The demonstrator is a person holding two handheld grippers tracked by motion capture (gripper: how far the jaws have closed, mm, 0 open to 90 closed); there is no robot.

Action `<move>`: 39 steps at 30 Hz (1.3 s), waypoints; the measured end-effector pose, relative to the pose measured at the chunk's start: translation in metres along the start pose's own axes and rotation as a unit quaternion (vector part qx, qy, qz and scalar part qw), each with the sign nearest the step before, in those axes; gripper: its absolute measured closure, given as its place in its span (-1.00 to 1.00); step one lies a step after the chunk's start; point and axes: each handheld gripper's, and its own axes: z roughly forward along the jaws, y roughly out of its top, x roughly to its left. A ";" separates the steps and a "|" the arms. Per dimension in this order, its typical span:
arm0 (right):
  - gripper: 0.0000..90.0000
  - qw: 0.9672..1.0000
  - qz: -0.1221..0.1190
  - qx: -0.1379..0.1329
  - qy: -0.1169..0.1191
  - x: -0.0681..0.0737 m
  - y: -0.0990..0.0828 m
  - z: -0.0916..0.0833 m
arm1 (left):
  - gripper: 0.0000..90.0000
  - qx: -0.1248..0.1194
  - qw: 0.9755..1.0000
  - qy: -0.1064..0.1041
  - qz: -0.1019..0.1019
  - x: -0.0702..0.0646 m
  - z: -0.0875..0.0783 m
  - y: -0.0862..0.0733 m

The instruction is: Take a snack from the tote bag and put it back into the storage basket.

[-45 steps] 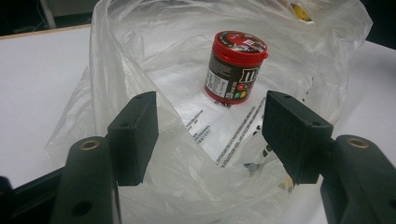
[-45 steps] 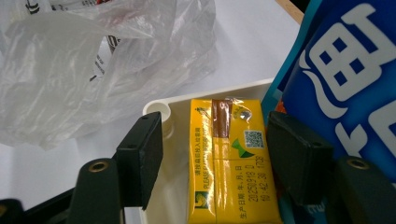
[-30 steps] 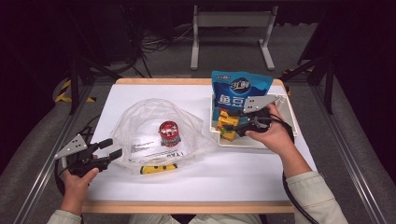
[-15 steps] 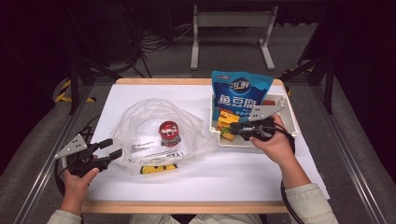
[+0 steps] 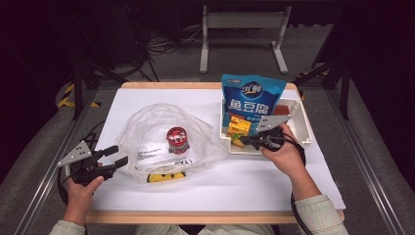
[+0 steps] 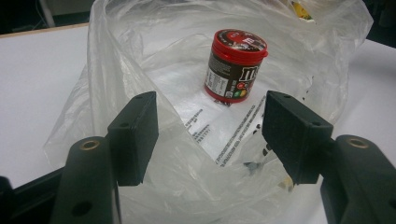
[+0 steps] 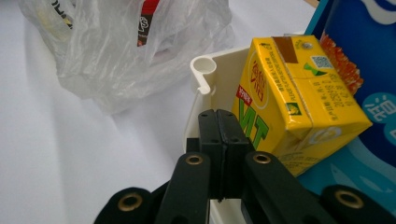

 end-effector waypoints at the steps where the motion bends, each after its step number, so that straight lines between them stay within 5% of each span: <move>1: 1.00 1.000 -0.001 0.002 0.000 0.000 -0.001 0.001 | -0.18 0.000 1.000 0.000 -0.001 0.000 0.000 0.000; 12: 1.00 0.999 -0.002 0.036 -0.013 -0.002 -0.009 0.012 | -0.18 0.000 1.000 -0.001 -0.001 0.000 0.000 0.000; 39: 1.00 0.997 0.019 0.055 -0.042 -0.012 -0.025 0.023 | -0.18 -0.002 1.000 -0.001 -0.001 0.000 -0.001 0.000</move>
